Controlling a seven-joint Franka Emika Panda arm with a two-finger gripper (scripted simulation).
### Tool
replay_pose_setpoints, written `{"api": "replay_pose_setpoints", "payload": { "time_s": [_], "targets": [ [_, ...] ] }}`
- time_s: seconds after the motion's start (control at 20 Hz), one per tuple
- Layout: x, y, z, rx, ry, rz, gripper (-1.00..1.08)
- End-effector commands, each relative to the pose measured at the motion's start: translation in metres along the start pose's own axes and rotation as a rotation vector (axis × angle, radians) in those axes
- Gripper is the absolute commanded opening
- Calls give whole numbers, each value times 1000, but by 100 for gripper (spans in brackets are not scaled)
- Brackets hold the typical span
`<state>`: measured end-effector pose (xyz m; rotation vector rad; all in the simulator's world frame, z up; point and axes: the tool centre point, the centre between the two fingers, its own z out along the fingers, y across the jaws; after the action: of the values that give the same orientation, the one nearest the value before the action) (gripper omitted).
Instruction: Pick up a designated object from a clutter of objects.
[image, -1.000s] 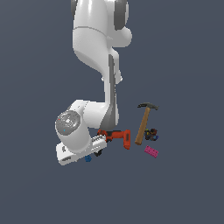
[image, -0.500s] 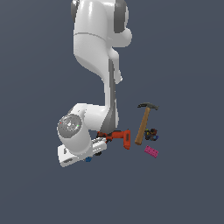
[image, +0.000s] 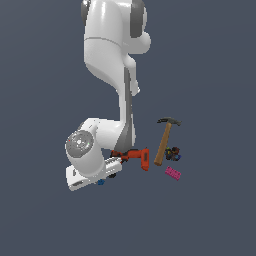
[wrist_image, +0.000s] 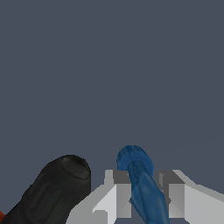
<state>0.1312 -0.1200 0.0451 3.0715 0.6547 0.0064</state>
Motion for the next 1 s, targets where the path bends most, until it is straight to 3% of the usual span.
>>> {"api": "replay_pose_setpoints", "payload": {
  "time_s": [0.0, 0.5, 0.95],
  "targets": [
    [-1, 0, -2, 0, 0, 0, -100],
    [-19, 4, -40, 0, 0, 0, -100],
    [-56, 12, -119, 1, -1, 1, -100]
  ]
}}
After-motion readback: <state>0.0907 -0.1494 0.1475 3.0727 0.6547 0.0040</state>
